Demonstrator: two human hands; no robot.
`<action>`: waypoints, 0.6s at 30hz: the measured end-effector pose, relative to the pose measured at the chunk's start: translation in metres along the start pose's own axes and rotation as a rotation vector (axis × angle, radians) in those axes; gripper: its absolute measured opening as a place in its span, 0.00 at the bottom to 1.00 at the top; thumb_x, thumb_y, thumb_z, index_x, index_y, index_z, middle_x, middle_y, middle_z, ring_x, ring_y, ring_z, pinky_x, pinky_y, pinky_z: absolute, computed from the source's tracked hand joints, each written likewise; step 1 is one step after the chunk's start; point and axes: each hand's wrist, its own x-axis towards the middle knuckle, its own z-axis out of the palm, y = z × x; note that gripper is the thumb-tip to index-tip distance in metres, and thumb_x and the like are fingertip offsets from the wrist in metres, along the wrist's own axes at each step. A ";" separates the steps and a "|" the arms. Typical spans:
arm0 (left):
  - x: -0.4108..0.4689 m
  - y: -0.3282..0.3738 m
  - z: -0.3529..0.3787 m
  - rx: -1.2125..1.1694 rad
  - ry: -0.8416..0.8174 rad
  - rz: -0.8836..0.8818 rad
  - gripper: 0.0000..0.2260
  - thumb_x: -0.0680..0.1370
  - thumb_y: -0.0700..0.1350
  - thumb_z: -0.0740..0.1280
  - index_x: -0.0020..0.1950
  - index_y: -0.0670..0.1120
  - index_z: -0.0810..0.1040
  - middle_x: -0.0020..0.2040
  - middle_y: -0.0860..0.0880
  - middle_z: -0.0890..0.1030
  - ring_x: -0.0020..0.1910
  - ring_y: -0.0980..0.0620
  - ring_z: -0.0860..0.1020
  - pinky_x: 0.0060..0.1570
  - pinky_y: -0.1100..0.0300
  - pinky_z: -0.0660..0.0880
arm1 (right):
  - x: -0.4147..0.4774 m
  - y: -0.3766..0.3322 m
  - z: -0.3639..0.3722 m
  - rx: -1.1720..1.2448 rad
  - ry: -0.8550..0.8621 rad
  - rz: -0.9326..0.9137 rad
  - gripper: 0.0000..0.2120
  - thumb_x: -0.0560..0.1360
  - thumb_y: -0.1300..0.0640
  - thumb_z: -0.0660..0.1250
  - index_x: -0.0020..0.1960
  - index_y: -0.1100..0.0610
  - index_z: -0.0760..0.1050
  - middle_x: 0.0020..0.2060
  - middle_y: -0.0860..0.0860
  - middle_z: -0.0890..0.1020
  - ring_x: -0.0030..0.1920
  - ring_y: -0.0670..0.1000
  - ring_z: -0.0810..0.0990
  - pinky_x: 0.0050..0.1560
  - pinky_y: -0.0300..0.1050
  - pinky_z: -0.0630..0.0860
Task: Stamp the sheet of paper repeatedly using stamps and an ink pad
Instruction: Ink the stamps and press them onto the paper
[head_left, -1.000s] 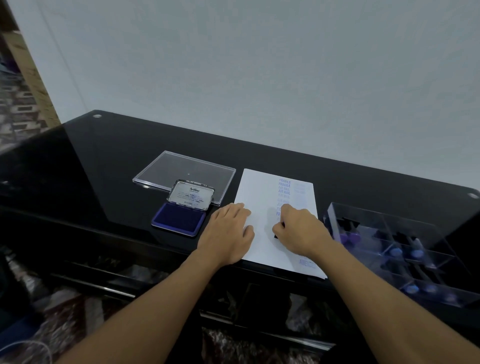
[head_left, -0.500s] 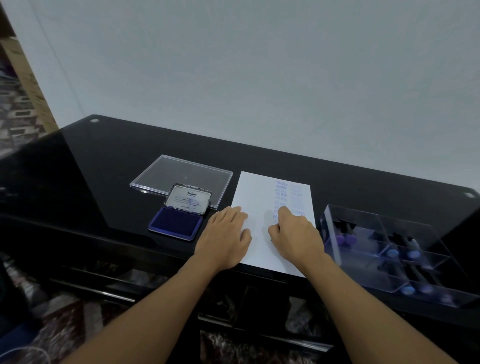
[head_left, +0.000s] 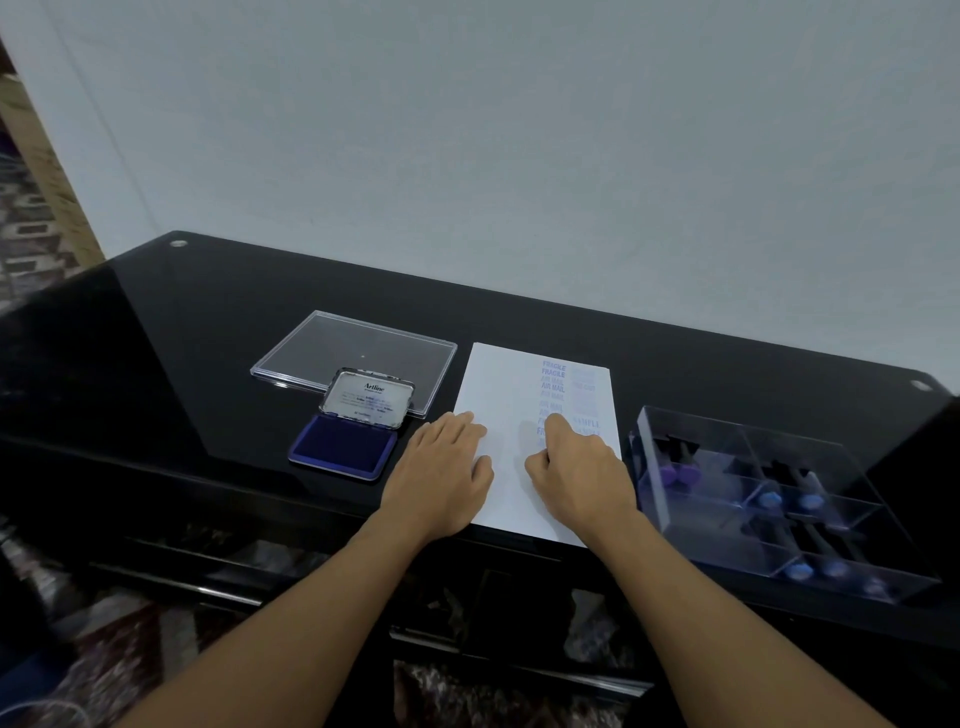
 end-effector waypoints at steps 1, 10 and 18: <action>0.000 0.000 0.000 0.000 0.002 0.000 0.21 0.83 0.51 0.54 0.75 0.48 0.66 0.78 0.49 0.62 0.78 0.52 0.57 0.76 0.55 0.51 | -0.001 0.000 -0.001 0.002 -0.005 0.000 0.06 0.81 0.55 0.56 0.48 0.53 0.60 0.31 0.47 0.66 0.29 0.47 0.65 0.27 0.43 0.56; 0.000 0.000 0.001 -0.003 0.002 -0.001 0.21 0.83 0.51 0.54 0.75 0.48 0.66 0.78 0.49 0.62 0.78 0.52 0.57 0.77 0.54 0.52 | 0.010 0.000 -0.001 0.018 -0.030 0.025 0.06 0.80 0.56 0.57 0.46 0.55 0.62 0.33 0.50 0.71 0.30 0.49 0.66 0.28 0.44 0.60; 0.000 -0.001 0.002 -0.017 0.021 0.002 0.20 0.82 0.51 0.54 0.74 0.48 0.67 0.77 0.50 0.64 0.77 0.53 0.58 0.76 0.55 0.52 | 0.007 0.001 0.000 0.020 -0.022 0.016 0.06 0.80 0.55 0.57 0.45 0.54 0.62 0.32 0.49 0.70 0.30 0.49 0.67 0.28 0.44 0.60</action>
